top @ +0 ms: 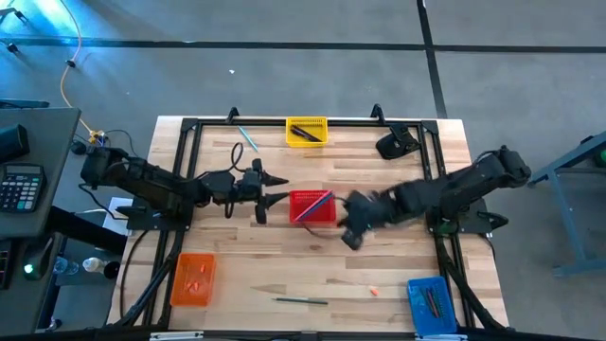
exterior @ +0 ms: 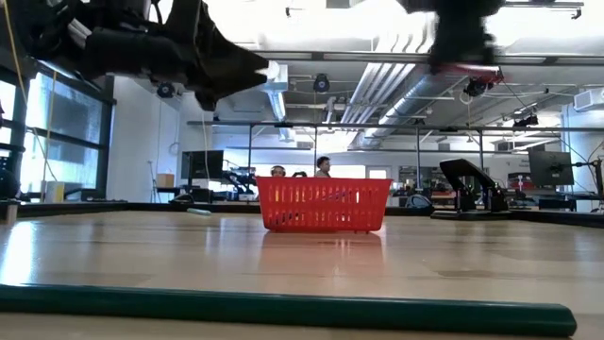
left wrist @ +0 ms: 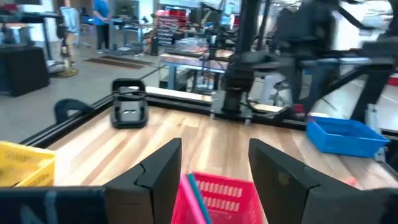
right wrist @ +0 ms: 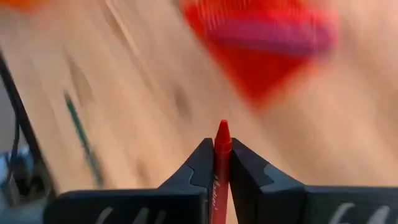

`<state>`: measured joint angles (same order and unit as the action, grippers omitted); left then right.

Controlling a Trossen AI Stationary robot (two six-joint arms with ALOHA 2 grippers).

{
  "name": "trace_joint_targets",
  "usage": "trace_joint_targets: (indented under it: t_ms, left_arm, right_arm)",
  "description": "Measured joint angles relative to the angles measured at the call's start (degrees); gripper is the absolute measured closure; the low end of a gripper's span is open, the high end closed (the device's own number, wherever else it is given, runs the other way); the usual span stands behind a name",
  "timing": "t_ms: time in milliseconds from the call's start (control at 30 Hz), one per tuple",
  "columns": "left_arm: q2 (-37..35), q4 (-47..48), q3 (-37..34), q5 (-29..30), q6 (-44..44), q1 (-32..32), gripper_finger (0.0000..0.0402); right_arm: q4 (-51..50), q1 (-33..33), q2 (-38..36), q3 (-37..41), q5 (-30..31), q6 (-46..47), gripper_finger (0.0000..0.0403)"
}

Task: Sort crayons/erasers/pens/pencils in bins
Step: Put the red crayon into the blue bin

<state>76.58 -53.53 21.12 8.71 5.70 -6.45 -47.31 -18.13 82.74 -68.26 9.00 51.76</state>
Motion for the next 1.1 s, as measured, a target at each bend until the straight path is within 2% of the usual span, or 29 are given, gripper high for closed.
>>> trace_joint_targets:
  t_ms: [100, 233, 500, 600, 767, 900, 1100]
  left_arm:
    - [0.02, -0.09, -0.43, -0.65, 0.08, -0.97, 0.0227]
    - [0.02, 0.06, -0.63, -0.99, 1.18, -1.83, 0.0227]
    - [0.02, 1.37, -0.63, -2.55, 1.19, -1.78, 0.0227]
    - [0.02, 1.44, -0.63, -2.65, 1.17, -1.78, 0.0227]
    - [0.02, 1.44, -0.63, -2.63, 1.19, -1.78, 0.0227]
    - [0.02, 1.44, -0.63, -2.43, 1.19, -1.78, 0.0227]
    - [0.02, 1.43, -0.63, -2.17, 1.17, -1.78, 0.0227]
  right_arm:
    - [-8.66, -5.98, 0.0, 0.03, -4.05, 15.49, 0.0385]
    - [-11.76, -14.58, 0.02, 1.49, -8.69, 34.21, 0.0385]
    - [-11.06, -30.39, 0.02, 7.63, -15.61, 63.89, 0.0385]
    - [-6.42, -35.65, 0.02, 10.53, -16.59, 71.88, 0.0385]
    - [1.89, -41.51, 0.61, 15.67, -17.56, 79.71, 0.0385]
    - [4.8, -42.82, 1.97, 18.87, -20.75, 78.88, 0.0385]
    - [5.32, -42.55, 2.58, 19.83, -20.48, 76.38, 0.0383]
